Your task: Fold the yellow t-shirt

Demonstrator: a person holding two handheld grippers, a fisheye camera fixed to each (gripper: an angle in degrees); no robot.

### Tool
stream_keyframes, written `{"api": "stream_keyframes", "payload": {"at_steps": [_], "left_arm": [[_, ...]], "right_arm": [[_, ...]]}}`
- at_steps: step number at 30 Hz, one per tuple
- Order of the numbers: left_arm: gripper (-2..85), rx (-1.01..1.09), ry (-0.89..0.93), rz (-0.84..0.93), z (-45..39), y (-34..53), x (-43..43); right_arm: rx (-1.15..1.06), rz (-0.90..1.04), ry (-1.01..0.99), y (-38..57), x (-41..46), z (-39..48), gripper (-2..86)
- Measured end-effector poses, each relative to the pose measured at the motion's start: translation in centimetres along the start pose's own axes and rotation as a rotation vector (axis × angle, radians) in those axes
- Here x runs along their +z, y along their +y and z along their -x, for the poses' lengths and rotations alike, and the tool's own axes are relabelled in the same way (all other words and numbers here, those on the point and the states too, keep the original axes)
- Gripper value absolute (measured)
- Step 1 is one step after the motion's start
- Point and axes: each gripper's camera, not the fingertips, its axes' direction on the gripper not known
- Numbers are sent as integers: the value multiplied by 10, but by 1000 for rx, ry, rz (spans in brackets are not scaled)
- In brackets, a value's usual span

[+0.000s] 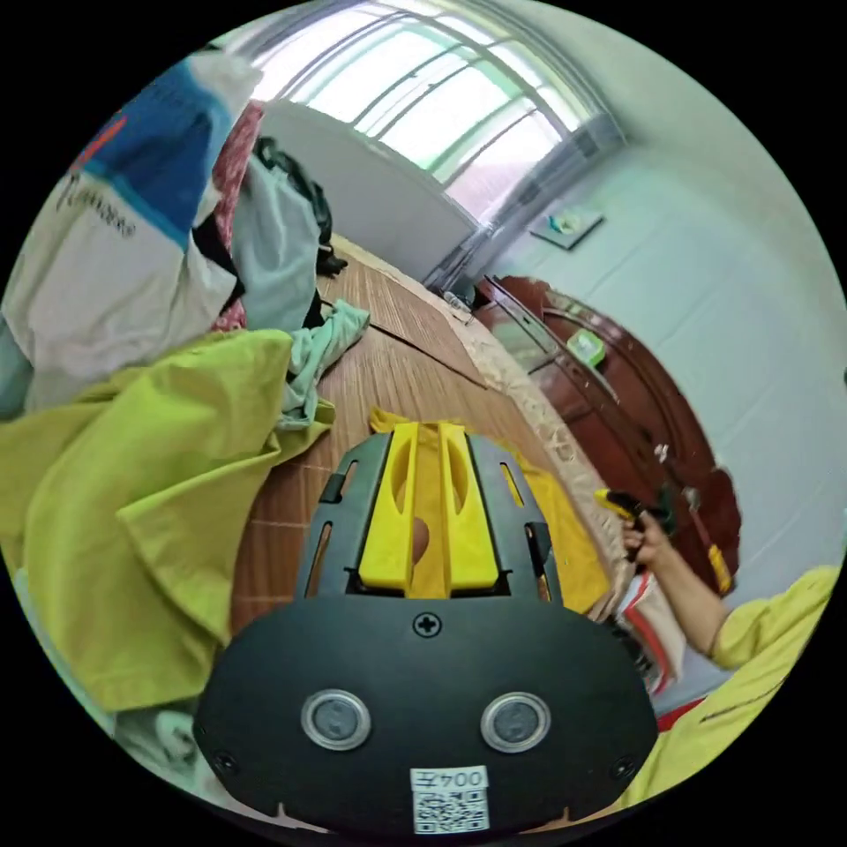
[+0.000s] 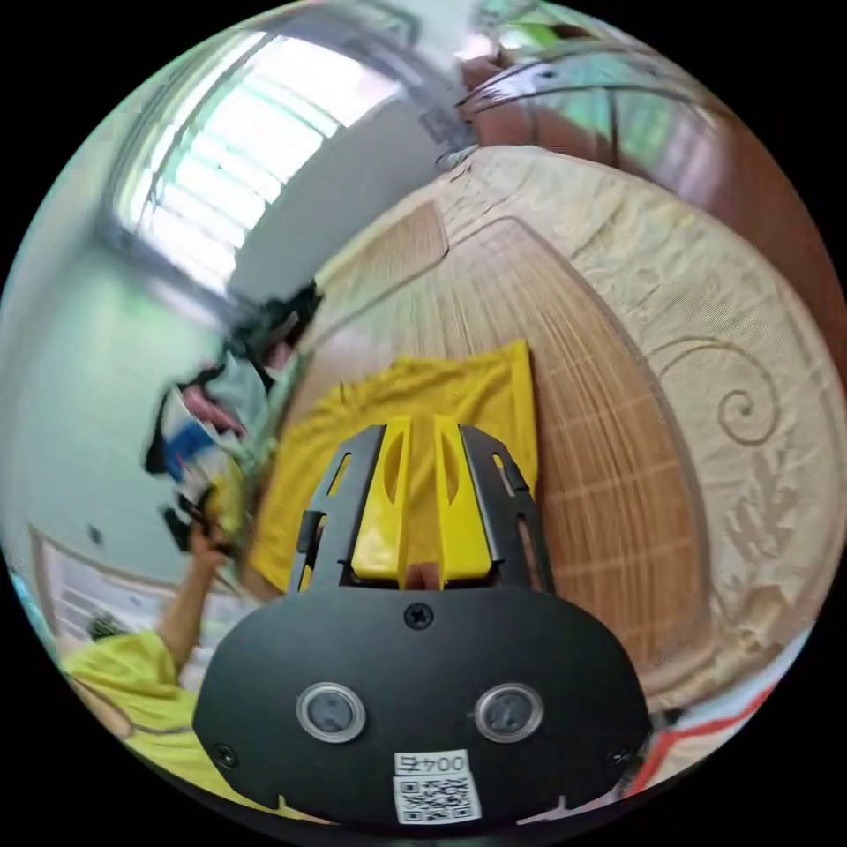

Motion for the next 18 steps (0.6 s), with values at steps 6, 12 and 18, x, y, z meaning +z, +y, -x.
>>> {"api": "stream_keyframes", "payload": {"at_steps": [6,12,18], "left_arm": [[10,188,-236,96,-40,147,-40],[5,227,-441,240,-34,245,6],[2,177,-361,216,-18,265,22]], "right_arm": [[-284,135,358,114,37,129,-3],[-271,190,448,151,81,165,-7],[-208,61,374,161,73,173,-7]]}}
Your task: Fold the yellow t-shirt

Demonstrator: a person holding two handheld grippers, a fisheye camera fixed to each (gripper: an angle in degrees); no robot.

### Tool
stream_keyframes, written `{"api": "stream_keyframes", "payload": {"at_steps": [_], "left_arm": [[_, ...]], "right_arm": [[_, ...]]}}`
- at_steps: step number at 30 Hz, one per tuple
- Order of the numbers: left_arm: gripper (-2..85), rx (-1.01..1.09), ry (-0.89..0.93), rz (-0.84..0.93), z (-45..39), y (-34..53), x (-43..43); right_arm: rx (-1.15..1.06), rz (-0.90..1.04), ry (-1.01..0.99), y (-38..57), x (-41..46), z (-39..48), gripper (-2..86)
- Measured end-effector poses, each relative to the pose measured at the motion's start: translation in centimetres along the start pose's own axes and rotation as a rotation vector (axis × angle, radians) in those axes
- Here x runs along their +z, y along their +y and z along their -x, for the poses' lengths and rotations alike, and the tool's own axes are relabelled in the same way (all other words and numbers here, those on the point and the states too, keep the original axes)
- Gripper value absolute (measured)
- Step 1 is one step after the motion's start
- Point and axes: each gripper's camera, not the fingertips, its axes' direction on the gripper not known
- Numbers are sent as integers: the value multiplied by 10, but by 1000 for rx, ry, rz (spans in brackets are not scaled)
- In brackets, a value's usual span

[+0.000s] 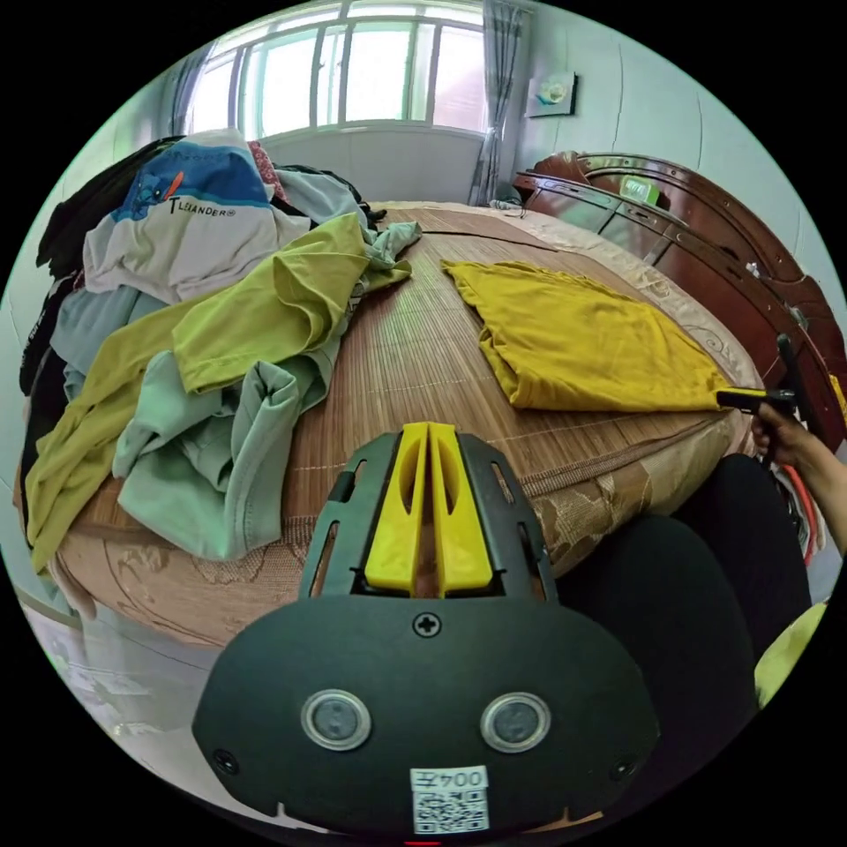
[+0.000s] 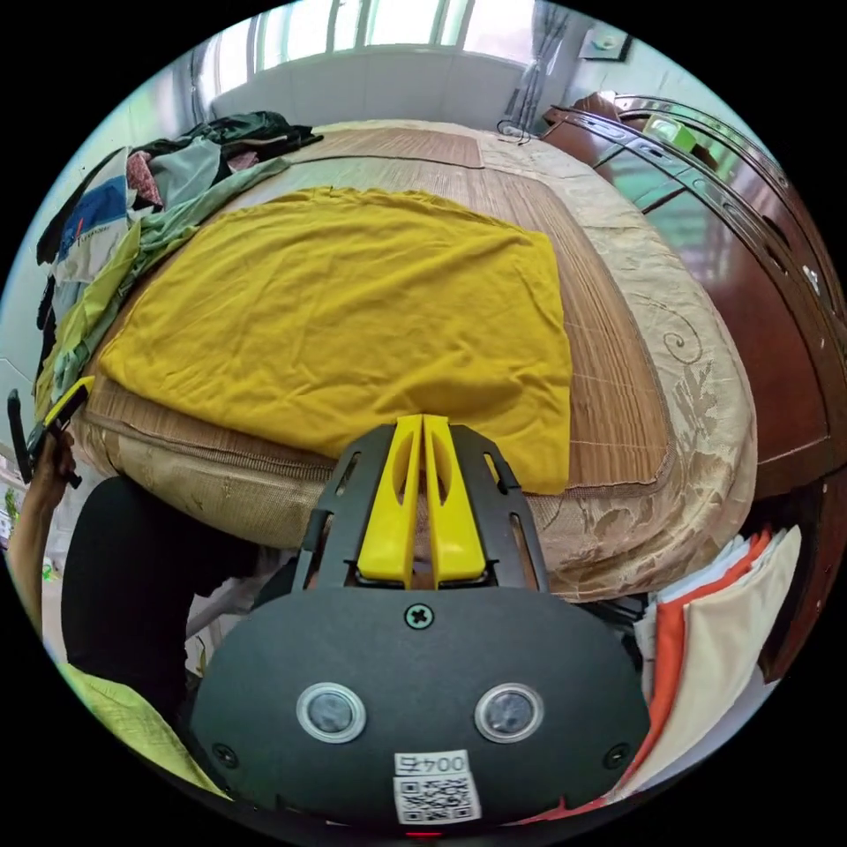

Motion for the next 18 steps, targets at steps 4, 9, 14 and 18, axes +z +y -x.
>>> {"api": "stream_keyframes", "payload": {"at_steps": [4,9,14,18], "left_arm": [[2,79,-38,48,-10,2,9],[3,50,-38,35,-8,17,17],[13,29,0,87,-5,15,21],[44,134,28,95,-20,13,17]], "right_arm": [[126,12,-126,14,-25,-27,-5],[279,-86,-231,83,-64,-71,39],[335,-186,-230,123,-85,-106,72],[228,-225,-194,116,-96,-120,77]]}}
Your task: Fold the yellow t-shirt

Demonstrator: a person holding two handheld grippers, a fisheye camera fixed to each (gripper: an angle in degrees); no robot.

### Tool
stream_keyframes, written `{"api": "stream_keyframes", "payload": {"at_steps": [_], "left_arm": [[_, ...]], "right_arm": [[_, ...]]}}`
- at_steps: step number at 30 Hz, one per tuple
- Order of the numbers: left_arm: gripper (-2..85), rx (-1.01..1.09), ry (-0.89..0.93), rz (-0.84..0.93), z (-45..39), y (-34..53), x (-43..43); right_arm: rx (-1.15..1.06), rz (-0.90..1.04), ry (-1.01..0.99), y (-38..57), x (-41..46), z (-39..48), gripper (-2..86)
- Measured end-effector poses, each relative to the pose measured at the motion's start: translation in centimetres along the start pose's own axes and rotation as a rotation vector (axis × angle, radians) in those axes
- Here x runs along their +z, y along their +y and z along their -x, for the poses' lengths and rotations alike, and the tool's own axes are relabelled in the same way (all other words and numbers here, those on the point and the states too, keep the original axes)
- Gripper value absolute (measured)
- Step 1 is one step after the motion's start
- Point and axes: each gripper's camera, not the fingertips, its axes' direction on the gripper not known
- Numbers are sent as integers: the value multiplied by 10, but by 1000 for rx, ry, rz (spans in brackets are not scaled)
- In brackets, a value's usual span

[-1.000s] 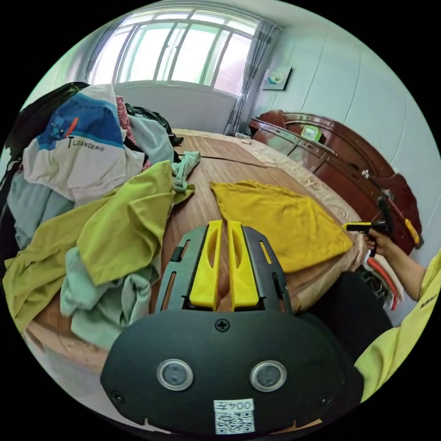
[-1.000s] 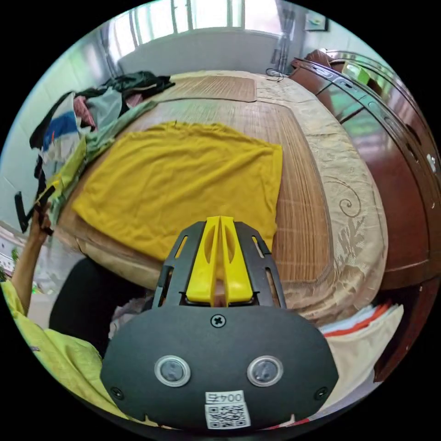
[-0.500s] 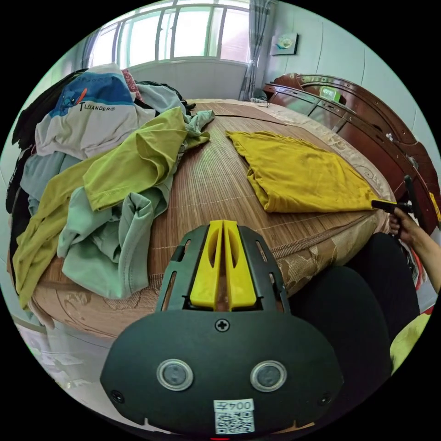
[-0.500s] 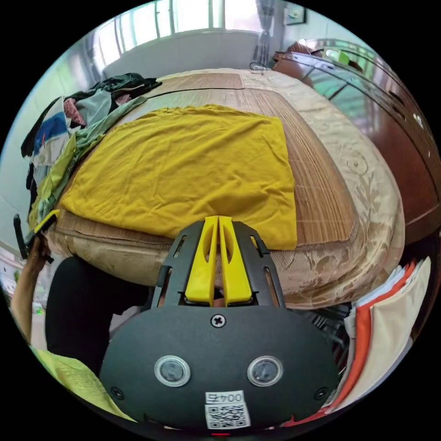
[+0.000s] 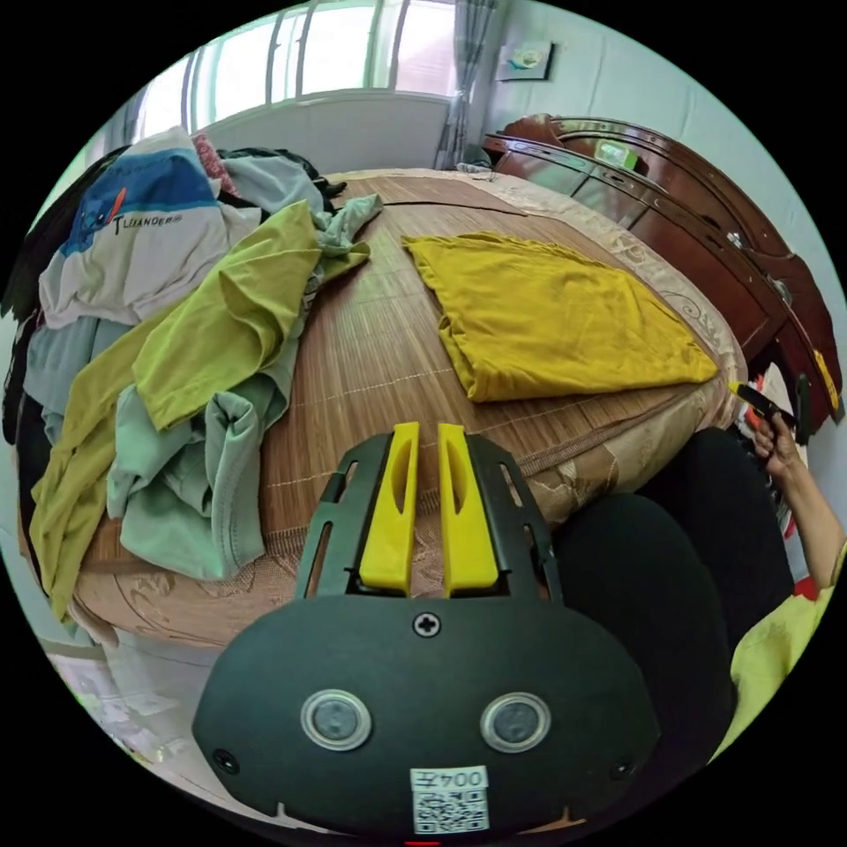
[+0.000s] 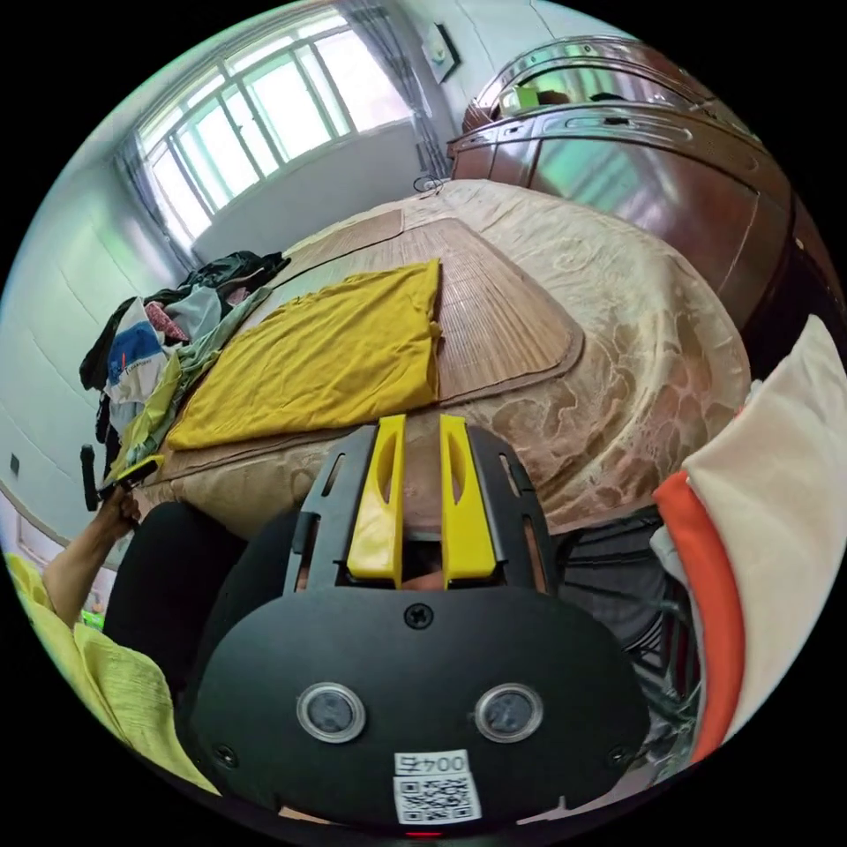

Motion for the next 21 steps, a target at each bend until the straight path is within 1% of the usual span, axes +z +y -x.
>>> {"api": "stream_keyframes", "payload": {"at_steps": [6,9,12,17,19,21], "left_arm": [[94,78,64,50,7,-10,2],[101,128,85,78,7,-19,4],[102,170,107,122,6,-29,8],[102,208,112,149,12,-45,12],[97,223,147,172,15,-53,15],[92,242,135,189,14,-59,16]], "right_arm": [[-269,120,57,-30,11,6,88],[-346,161,68,-38,12,2,89],[-386,200,44,-42,11,-8,86],[-374,214,11,-51,3,-31,84],[-373,217,13,-53,0,-40,84],[-384,223,21,-55,-6,-54,83]]}}
